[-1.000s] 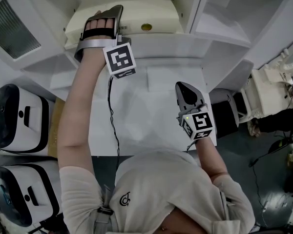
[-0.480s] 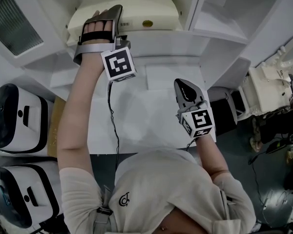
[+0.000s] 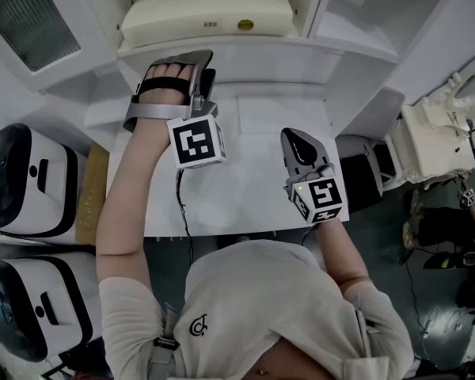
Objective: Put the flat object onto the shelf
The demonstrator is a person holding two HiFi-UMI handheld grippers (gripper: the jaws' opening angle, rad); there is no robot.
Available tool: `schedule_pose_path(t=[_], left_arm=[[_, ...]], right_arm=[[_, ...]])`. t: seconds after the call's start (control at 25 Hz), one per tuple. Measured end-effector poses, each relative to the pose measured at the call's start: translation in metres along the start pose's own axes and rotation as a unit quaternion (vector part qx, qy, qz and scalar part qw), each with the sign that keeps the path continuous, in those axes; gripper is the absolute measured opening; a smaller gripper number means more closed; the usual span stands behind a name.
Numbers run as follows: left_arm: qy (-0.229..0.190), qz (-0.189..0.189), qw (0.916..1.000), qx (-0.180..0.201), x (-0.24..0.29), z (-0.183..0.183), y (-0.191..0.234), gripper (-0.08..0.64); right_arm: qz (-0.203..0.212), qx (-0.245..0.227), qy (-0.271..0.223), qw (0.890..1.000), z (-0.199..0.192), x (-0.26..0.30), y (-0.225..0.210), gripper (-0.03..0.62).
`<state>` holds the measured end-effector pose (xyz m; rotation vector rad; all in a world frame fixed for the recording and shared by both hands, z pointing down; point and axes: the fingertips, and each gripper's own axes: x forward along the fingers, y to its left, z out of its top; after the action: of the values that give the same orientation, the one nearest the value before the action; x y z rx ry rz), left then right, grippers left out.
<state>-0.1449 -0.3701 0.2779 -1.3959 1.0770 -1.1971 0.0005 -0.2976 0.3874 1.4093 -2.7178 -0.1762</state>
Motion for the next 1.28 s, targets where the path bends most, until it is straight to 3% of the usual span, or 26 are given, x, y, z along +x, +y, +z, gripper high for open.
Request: schedule_pose_path(t=[0.12, 0.28, 0.44, 0.6, 0.68, 0.84, 0.96, 1.16, 1.2, 1.28], left_arm=[[-0.006, 0.007, 0.9996, -0.026, -0.012, 0.001, -0.011, 0.088], [-0.007, 0.035, 0.9924, -0.118, -0.028, -0.002, -0.022, 0.013], [-0.034, 0.038, 0.9693, -0.24, -0.043, -0.002, -0.043, 0.012], [-0.036, 0.032, 0.9469, -0.318, -0.058, -0.01, -0.076, 0.012], [-0.031, 0.014, 0.9284, -0.37, -0.066, -0.016, -0.095, 0.012], [-0.053, 0.016, 0.8624, -0.503, -0.087, -0.024, -0.113, 0.012], [-0.069, 0.039, 0.8269, -0.557, -0.1, -0.029, -0.109, 0.012], [-0.087, -0.017, 0.7633, -0.64, -0.107, -0.034, -0.127, 0.012], [-0.089, -0.017, 0.7565, -0.648, -0.109, -0.036, -0.128, 0.012], [-0.085, -0.007, 0.7603, -0.644, -0.11, -0.04, -0.126, 0.012]], right_arm=[[0.005, -0.003, -0.002, 1.0, 0.003, -0.008, 0.009, 0.009], [0.005, -0.002, 0.0, 1.0, 0.0, -0.018, 0.015, 0.009], [0.009, 0.004, -0.005, 1.0, 0.001, -0.022, 0.018, 0.008], [0.024, 0.0, -0.015, 1.0, 0.005, -0.024, 0.027, 0.009], [0.028, -0.004, -0.023, 0.999, 0.009, -0.025, 0.031, 0.008], [0.031, -0.006, -0.036, 0.999, 0.016, -0.026, 0.036, 0.008], [0.03, 0.001, -0.04, 0.999, 0.015, -0.025, 0.037, 0.008], [0.031, 0.002, -0.047, 0.998, 0.018, -0.022, 0.04, 0.008], [0.031, 0.0, -0.048, 0.998, 0.019, -0.022, 0.041, 0.008], [0.032, 0.0, -0.053, 0.998, 0.022, -0.021, 0.041, 0.008]])
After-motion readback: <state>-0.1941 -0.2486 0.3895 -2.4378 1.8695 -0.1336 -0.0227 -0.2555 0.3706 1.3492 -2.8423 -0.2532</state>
